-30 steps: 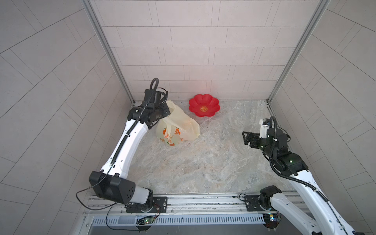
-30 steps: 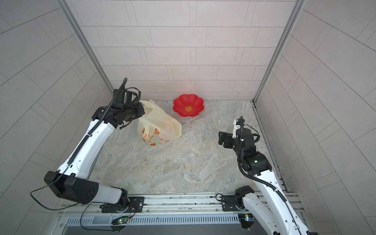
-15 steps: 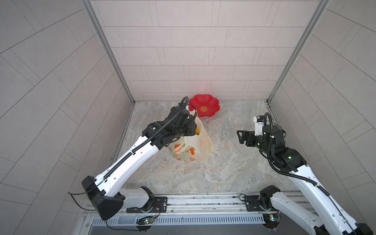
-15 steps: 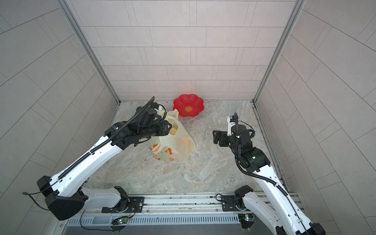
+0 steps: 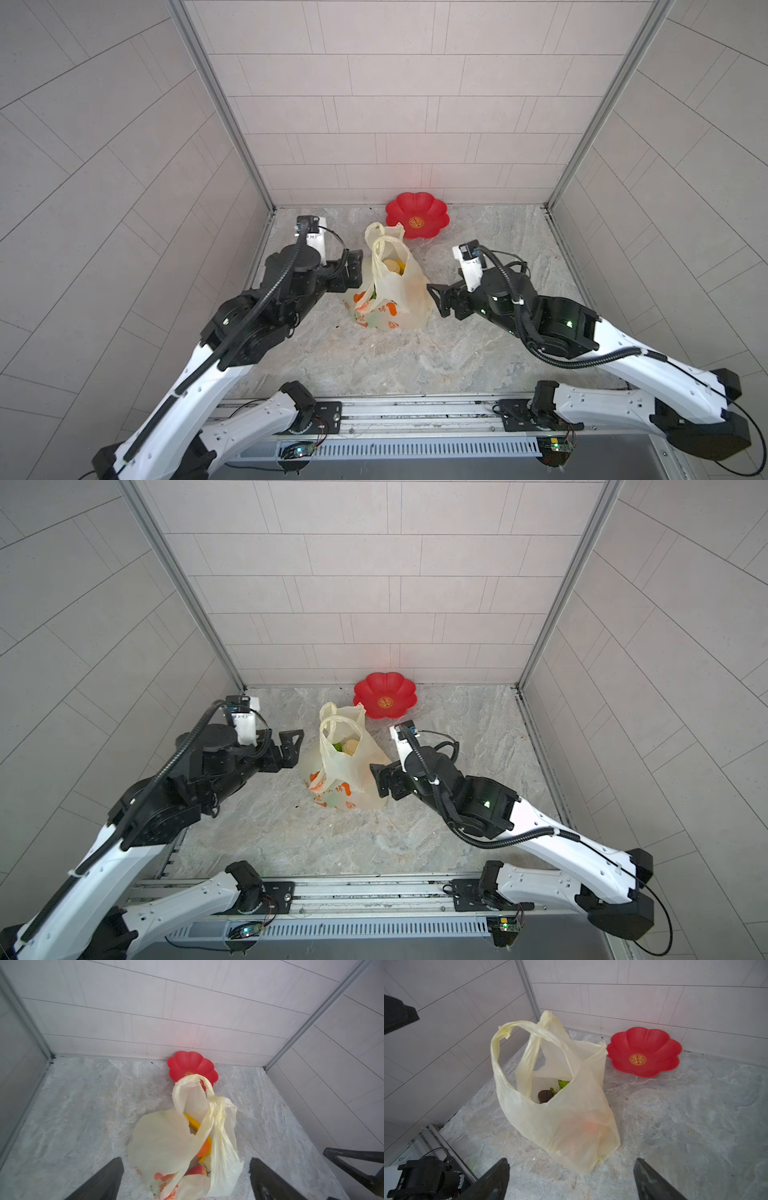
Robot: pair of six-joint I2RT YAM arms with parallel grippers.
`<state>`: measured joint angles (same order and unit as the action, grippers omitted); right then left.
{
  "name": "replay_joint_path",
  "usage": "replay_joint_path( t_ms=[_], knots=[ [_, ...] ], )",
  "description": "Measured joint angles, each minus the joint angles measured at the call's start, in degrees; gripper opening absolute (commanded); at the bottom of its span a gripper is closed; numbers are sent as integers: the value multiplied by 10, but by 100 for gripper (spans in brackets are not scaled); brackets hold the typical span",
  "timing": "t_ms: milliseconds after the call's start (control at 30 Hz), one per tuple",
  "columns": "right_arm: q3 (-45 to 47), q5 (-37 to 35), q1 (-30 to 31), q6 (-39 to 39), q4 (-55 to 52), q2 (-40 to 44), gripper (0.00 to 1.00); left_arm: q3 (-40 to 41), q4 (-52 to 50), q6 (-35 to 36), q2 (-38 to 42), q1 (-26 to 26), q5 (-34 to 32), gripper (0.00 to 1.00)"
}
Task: Take fruits out of the plastic bag
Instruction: Spread open the plastic bag at the center of the table.
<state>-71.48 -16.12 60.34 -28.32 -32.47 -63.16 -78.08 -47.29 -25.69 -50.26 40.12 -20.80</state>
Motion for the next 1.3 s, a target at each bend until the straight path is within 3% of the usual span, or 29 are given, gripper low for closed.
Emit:
replay_joint_path(
  t_ms=[167,533,667,767,833,1100,1300],
  knots=[
    [-90,-36,40,6,-9,-117,94,38,-21,-3,36,-22,-105,100],
    [-270,-97,56,13,-67,-303,88,106,-35,-3,57,-64,-129,100],
    [-335,-133,56,15,-104,-365,69,113,-33,-3,60,-65,-118,100],
    [-372,-155,56,15,-139,-395,44,115,-27,-3,57,-67,-109,100],
    [-375,-166,56,14,-157,-396,34,116,-25,-3,49,-70,-101,100],
    [-278,-188,44,17,-153,-309,22,117,-19,0,-12,-95,-24,100],
    [-166,-149,-28,1,-109,-207,12,89,-16,22,-84,-91,93,98]
  ],
)
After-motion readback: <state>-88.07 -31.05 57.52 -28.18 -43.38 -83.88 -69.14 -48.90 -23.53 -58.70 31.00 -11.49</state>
